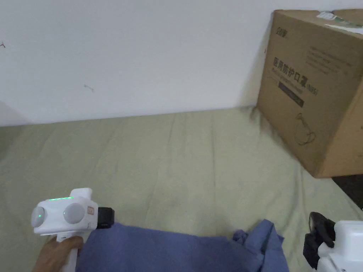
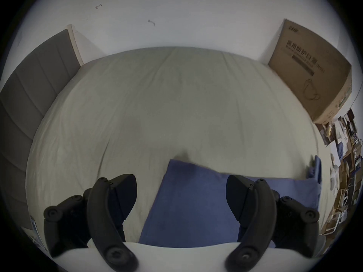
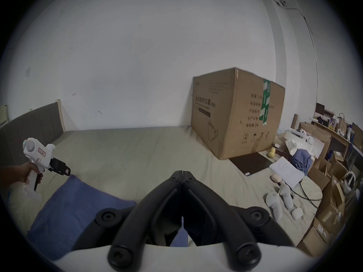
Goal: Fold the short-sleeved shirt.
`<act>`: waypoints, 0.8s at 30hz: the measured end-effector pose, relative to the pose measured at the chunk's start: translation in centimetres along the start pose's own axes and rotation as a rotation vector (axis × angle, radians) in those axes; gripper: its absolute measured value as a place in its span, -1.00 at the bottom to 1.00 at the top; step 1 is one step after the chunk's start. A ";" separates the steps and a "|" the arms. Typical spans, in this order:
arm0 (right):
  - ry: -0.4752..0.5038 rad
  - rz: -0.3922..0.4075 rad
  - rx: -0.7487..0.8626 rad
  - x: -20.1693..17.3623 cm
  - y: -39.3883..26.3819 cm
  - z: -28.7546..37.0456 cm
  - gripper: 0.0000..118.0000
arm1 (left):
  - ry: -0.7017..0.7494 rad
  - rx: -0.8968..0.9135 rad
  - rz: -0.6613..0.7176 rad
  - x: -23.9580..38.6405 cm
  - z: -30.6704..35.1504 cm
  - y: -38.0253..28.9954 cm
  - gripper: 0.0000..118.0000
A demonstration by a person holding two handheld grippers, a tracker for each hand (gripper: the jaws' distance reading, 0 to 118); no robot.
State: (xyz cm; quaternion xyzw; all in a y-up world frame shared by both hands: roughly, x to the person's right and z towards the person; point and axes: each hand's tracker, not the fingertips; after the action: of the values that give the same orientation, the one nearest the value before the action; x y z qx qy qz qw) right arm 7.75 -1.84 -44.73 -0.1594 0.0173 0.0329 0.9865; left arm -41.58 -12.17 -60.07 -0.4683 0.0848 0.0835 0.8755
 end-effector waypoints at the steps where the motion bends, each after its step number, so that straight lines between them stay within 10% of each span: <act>1: -0.008 -0.003 -0.017 0.2 -0.4 -0.5 -1.00 | 0.003 -0.009 0.001 0.1 -0.9 0.1 0.60; 10: -0.030 -0.023 -0.105 1.0 -2.5 -3.0 -1.00 | 0.038 -0.103 -0.053 2.2 -4.8 -1.9 0.07; 13: -0.026 -0.057 -0.170 1.5 -2.7 -4.1 -1.00 | 0.018 -0.068 -0.050 1.7 -3.2 -1.9 -0.98; 14: -0.026 -0.065 -0.200 1.7 -2.9 -4.7 -0.99 | -0.029 -0.055 -0.029 1.5 -2.8 -1.7 -0.98; 16: -0.009 -0.084 -0.263 2.0 -3.2 -5.9 -0.51 | -0.026 0.014 -0.020 1.5 -0.7 -2.0 -0.98; 19: 0.018 -0.103 -0.391 2.1 -4.2 -8.9 0.80 | -0.069 0.084 -0.042 1.4 3.3 -2.2 -0.98; 24: 0.022 -0.161 -0.559 1.7 -6.4 -13.7 0.91 | -0.102 0.132 -0.071 1.3 8.6 -2.7 -0.98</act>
State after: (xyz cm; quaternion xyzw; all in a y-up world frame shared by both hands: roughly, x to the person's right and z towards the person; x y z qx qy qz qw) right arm 9.59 -12.09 -55.86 -0.4264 0.0054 -0.0435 0.9035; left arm -39.08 -6.40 -53.53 -0.4074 0.0286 0.0703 0.9101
